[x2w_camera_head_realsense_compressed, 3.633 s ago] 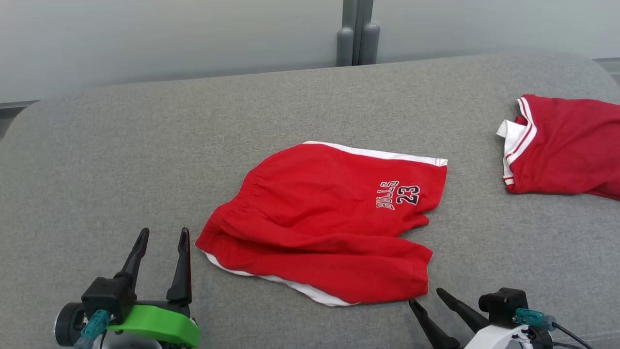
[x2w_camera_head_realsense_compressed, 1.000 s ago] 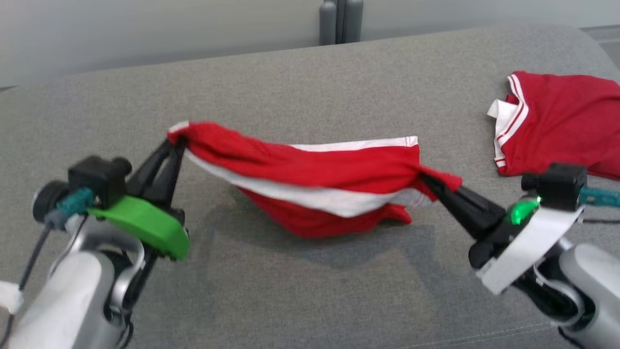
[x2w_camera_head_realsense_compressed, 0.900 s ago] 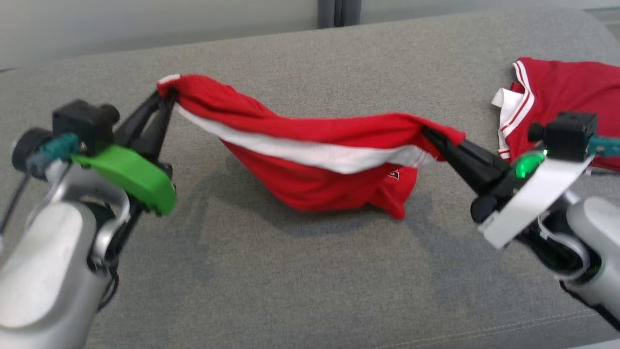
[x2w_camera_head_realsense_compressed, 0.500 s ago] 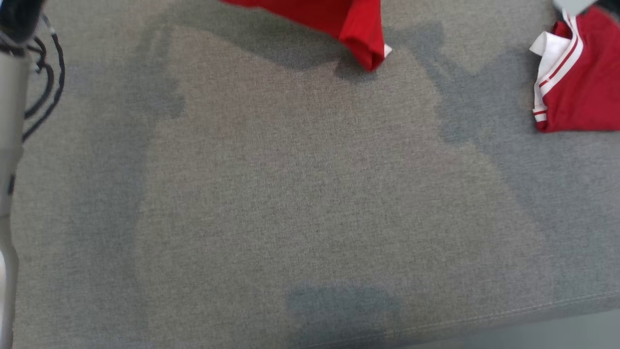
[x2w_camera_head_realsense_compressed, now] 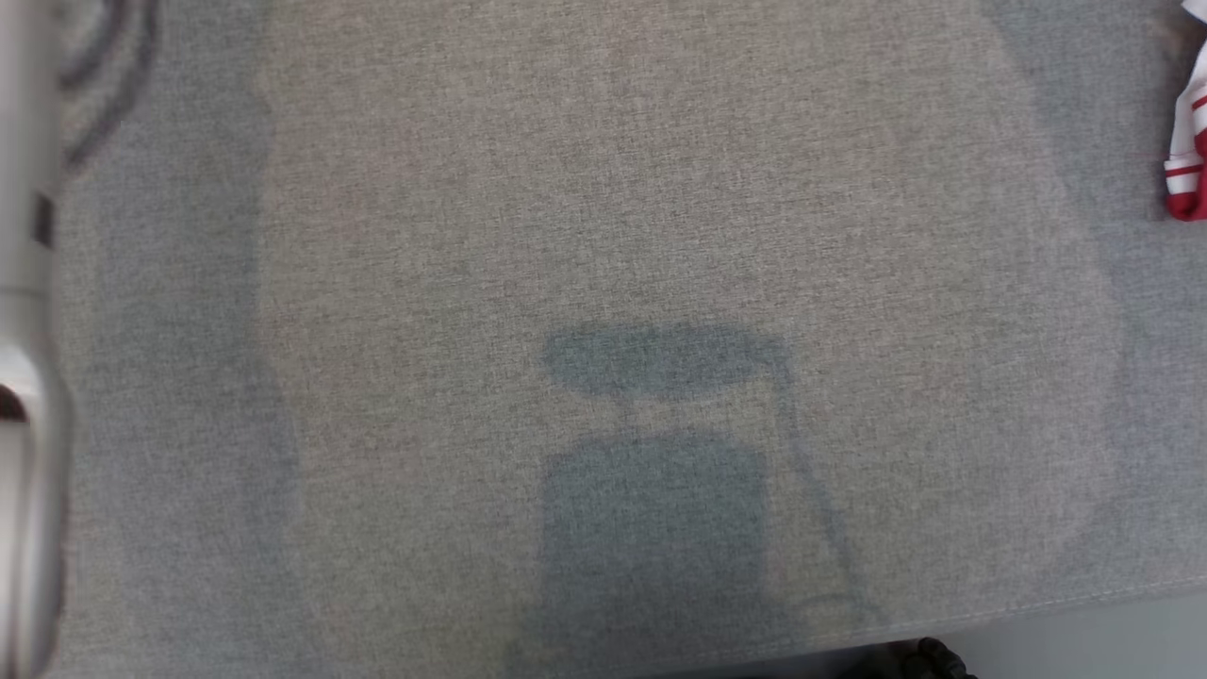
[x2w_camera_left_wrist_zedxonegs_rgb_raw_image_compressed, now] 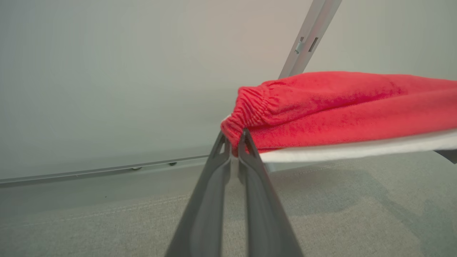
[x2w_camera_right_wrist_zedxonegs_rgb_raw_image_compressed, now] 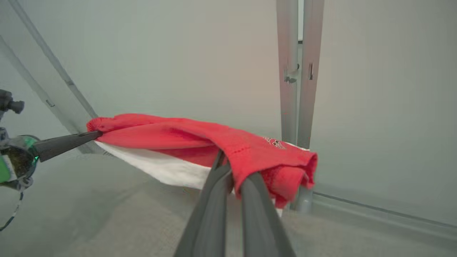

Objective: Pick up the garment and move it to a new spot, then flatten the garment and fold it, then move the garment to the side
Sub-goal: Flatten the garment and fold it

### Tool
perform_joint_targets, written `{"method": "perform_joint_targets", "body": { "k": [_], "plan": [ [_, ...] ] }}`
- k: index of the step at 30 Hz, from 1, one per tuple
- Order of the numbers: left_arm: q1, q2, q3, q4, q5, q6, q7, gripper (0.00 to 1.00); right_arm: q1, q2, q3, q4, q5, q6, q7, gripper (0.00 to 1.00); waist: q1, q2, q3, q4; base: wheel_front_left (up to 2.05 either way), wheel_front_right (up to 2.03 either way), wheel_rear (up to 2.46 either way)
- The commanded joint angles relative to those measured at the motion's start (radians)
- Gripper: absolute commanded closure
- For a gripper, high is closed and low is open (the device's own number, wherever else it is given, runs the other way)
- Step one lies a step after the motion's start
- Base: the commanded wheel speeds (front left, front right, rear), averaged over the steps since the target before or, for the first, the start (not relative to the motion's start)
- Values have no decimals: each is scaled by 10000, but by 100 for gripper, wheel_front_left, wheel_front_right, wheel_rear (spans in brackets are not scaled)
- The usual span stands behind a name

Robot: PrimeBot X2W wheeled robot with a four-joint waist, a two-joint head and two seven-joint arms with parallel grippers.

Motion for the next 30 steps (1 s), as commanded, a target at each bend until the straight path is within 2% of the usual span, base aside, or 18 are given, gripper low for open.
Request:
{"method": "perform_joint_targets", "body": {
  "k": [1, 7, 13, 19, 26, 30],
  "plan": [
    [773, -47, -459, 254, -418, 28, 575, 100, 715, -53, 560, 118, 566, -19, 465, 100, -4, -1, -50, 134, 0, 0, 0],
    [2374, 39, -1222, 132, -1534, 23, 1481, 100, 2141, -442, 1646, -125, 1775, -17, 1464, 100, -4, -1, -447, 183, 0, 0, 0],
    [4240, 551, -2019, -410, -2408, 21, 2172, 100, 3666, -833, 2423, -539, 3155, -17, 2597, 100, -4, -1, -1267, 153, 0, 0, 0],
    [6249, 1137, -2345, -1196, -3040, 20, 1723, 100, 5278, -1011, 2967, -1240, 3635, -17, 2012, 100, -4, -1, -2504, -10, 0, 0, 0],
    [8342, 1595, -2255, -2433, -3817, 20, 1118, 100, 6892, -1345, 3255, -1966, 4209, -17, 1301, 100, -4, -1, -3762, -35, 0, 0, 0],
    [9609, 1792, -2386, -3257, -3837, 115, 819, 100, 7838, -1628, 3383, -2379, 4448, -17, 867, 100, -4, -1, -4456, 32, 0, 0, 0]
  ]
}}
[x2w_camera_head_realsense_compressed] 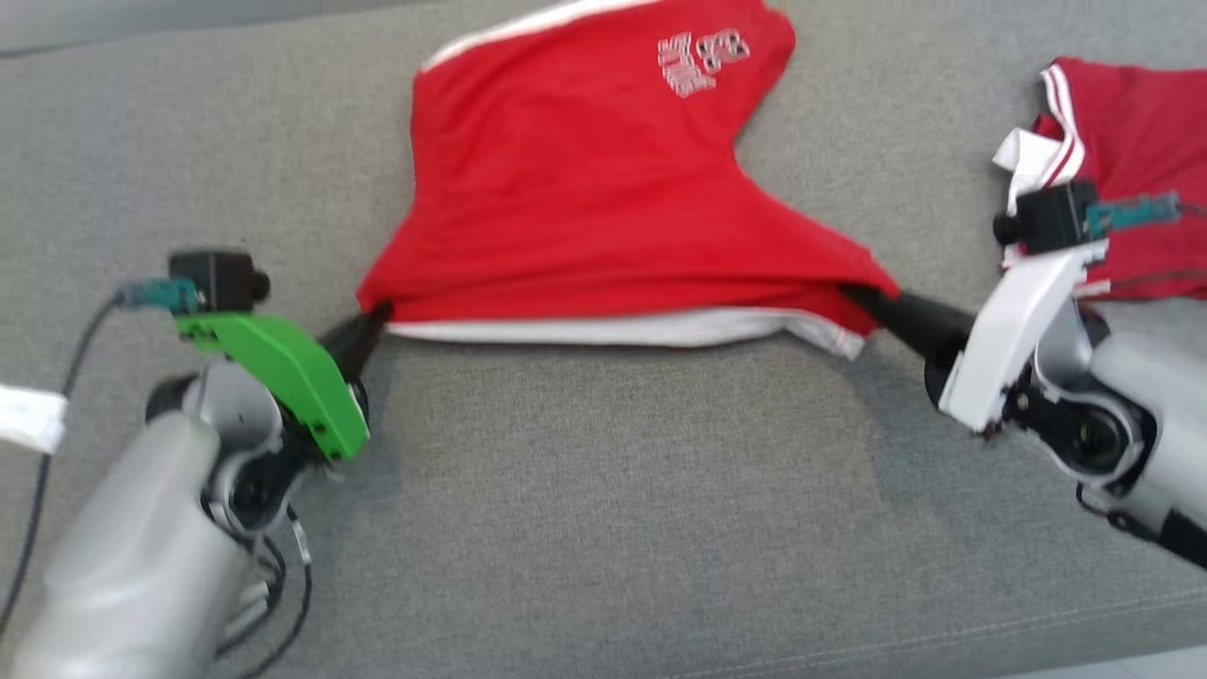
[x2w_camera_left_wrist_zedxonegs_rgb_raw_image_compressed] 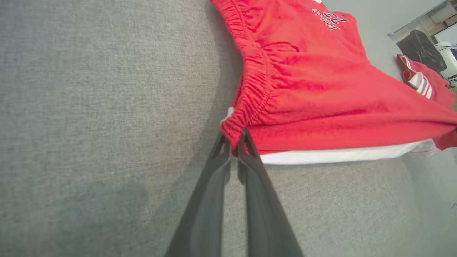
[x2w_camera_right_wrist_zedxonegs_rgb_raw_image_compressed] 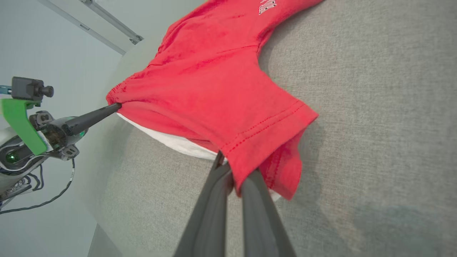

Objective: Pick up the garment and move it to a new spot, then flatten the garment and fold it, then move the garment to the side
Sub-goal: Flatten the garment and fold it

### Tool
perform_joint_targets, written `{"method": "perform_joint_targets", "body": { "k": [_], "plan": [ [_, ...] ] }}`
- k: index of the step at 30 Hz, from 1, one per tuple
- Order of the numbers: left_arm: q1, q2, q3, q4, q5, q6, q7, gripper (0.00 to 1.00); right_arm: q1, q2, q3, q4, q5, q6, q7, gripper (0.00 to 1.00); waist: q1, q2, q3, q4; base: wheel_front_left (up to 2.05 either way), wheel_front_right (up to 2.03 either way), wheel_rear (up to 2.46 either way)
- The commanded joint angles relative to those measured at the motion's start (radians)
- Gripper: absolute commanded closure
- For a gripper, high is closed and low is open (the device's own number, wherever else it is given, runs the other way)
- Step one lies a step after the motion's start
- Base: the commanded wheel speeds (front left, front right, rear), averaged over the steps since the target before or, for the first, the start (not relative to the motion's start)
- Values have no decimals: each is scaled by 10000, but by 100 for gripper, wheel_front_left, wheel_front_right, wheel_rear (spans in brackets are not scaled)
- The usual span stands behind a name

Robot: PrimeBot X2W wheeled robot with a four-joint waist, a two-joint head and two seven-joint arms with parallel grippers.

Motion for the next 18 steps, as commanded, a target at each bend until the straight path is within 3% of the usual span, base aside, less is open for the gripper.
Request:
{"method": "perform_joint_targets", "body": {
  "k": [1, 9, 18],
  "plan": [
    [597, 181, -26, -296, -3, 131, -163, 100, 476, -192, 82, -154, 96, -13, -180, 100, 1, -1, -1009, 28, 0, 0, 0],
    [3120, 650, 19, -2560, -107, 980, -907, 100, 2532, -988, 182, -1222, 497, -13, -1420, 100, 1, -1, -1975, 170, 0, 0, 0],
    [5567, 1356, 199, -5091, -250, 2259, -1350, 100, 4067, -1776, 249, -1905, 531, -18, -2377, 100, 1, -1, -2367, 114, 0, 0, 0]
  ]
}}
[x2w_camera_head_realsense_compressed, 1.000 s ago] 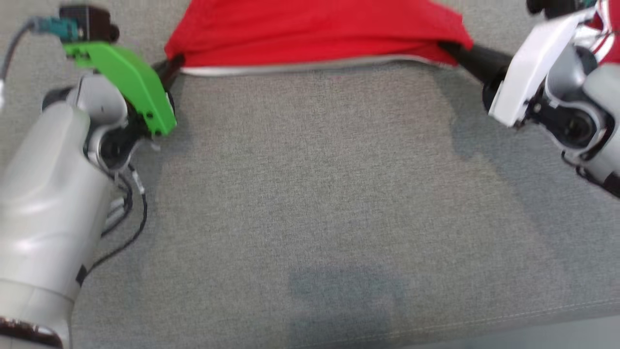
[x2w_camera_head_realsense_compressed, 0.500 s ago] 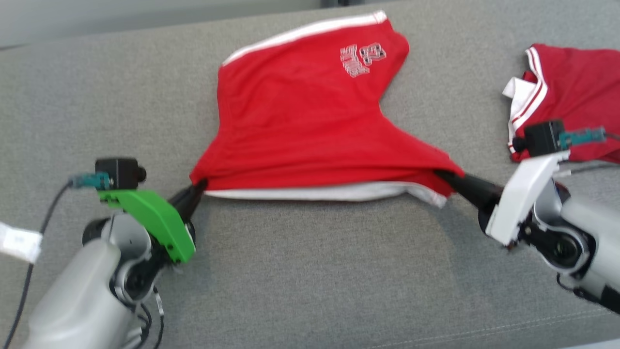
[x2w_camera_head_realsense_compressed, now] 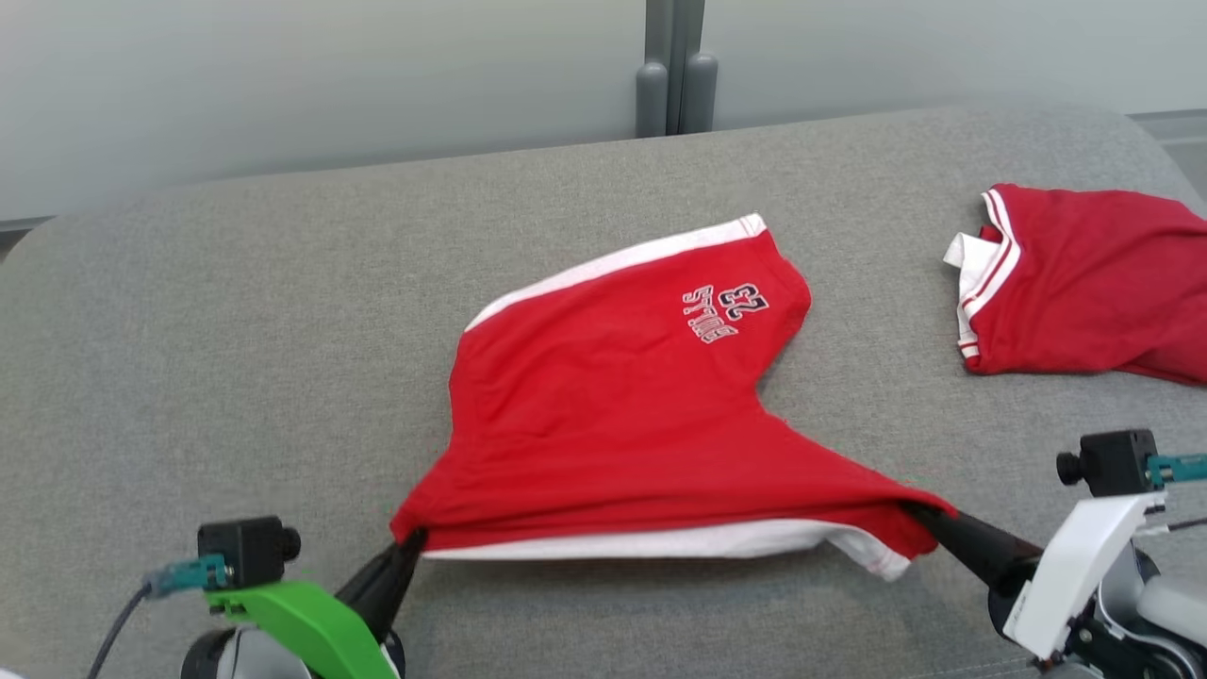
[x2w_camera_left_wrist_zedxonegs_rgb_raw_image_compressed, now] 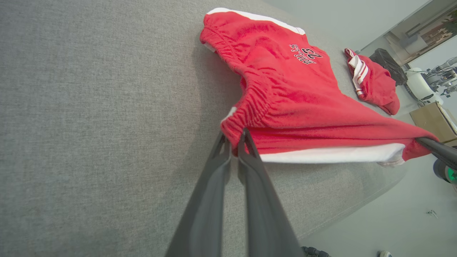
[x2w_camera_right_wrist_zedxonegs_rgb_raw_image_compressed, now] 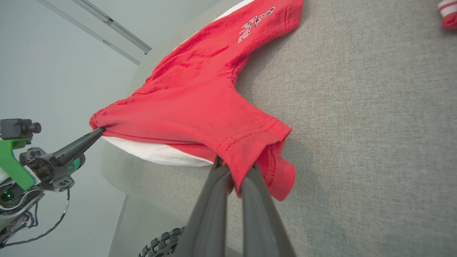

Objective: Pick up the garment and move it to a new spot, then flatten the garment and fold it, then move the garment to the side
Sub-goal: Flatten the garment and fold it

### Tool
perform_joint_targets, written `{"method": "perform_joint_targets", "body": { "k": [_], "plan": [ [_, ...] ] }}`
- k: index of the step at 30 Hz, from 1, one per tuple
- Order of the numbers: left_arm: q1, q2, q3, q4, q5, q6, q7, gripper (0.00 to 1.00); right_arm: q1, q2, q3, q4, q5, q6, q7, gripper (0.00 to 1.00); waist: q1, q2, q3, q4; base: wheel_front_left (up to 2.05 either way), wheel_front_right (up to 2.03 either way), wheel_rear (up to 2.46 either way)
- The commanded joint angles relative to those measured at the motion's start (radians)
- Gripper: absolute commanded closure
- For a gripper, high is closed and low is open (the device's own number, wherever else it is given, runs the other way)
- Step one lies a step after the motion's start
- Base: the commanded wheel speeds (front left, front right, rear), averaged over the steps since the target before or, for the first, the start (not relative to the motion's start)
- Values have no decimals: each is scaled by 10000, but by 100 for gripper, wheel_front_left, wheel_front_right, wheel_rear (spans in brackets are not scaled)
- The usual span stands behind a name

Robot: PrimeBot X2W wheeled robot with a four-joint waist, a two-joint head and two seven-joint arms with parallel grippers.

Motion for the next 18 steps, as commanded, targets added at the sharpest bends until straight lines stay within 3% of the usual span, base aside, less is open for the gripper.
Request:
{"method": "perform_joint_targets", "body": {
  "k": [1, 7, 18],
  "plan": [
    [185, 206, 88, -54, -76, 132, -14, 100, 204, -150, -11, 51, 82, -24, -129, 100, 1, 0, -58, 0, 0, 0, 0],
    [650, 387, 41, -933, -34, 531, 79, 100, 571, -194, -47, -147, 109, -22, -247, 100, 1, 0, -94, 77, 0, 0, 0],
    [-261, 340, -46, -986, 124, 604, 595, 100, -568, -222, -218, -276, -320, -21, 567, 100, 1, 0, 396, -63, 0, 0, 0]
  ]
}}
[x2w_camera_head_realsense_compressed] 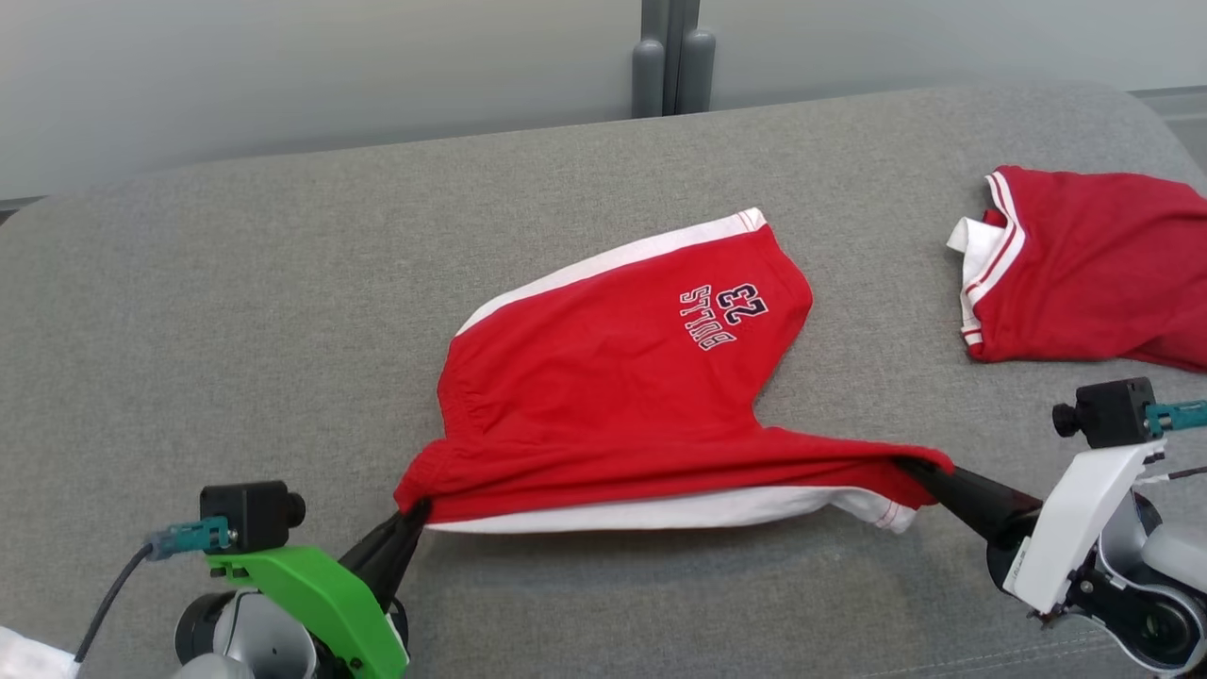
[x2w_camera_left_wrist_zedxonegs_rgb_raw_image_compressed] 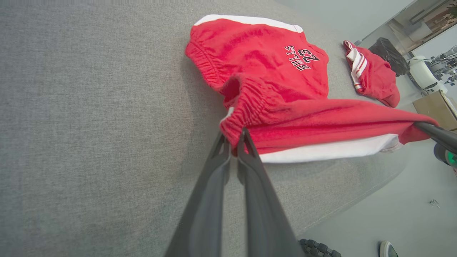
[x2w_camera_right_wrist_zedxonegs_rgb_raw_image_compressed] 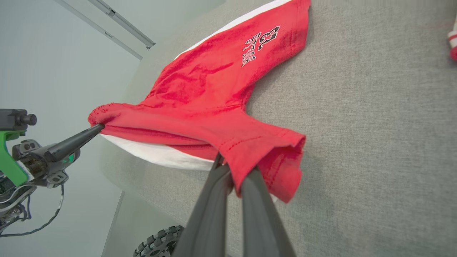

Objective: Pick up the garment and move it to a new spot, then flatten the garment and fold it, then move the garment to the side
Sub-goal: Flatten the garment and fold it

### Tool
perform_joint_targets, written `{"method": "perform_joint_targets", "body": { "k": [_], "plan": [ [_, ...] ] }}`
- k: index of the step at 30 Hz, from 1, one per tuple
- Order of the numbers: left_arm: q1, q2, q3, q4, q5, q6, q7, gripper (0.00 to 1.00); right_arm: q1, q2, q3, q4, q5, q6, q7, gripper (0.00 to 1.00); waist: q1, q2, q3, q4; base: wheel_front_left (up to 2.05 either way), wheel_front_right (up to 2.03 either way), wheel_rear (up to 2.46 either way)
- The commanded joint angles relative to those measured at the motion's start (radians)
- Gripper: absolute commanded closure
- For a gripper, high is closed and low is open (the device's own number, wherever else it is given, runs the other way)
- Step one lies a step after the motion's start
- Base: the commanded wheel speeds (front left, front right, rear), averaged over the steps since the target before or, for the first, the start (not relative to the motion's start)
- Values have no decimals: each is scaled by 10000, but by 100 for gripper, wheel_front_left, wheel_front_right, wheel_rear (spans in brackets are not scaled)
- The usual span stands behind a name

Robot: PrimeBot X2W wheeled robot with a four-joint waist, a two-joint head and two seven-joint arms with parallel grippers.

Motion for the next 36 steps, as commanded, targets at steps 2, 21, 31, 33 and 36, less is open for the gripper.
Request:
{"method": "perform_joint_targets", "body": {
  "k": [2, 21, 31, 33, 36],
  "plan": [
    [-367, -69, 35, 169, 68, -49, 66, 100, -242, -9, -67, 121, -117, -17, 133, 100, 1, -1, 231, -14, 0, 0, 0],
    [-2942, -1234, 184, 1118, 183, -278, 71, 100, -3495, 908, -886, 1713, -455, -14, 1763, 100, 1, -1, 2216, 479, 0, 0, 0],
    [-4201, -1896, 250, 1701, 296, -512, -129, 100, -5087, 1133, -1101, 2619, -556, -12, 2785, 100, 1, -1, 3232, 1063, 0, 0, 0],
    [-4428, -2035, 255, 1828, 305, -546, -174, 100, -5364, 1224, -1147, 2817, -511, -12, 2947, 100, 1, -1, 3409, 1163, 0, 0, 0],
    [-4702, -2214, 199, 2031, 340, -650, -220, 100, -5699, 1379, -1140, 3221, -487, -12, 3225, 100, 1, -1, 3634, 1278, 0, 0, 0]
  ]
}}
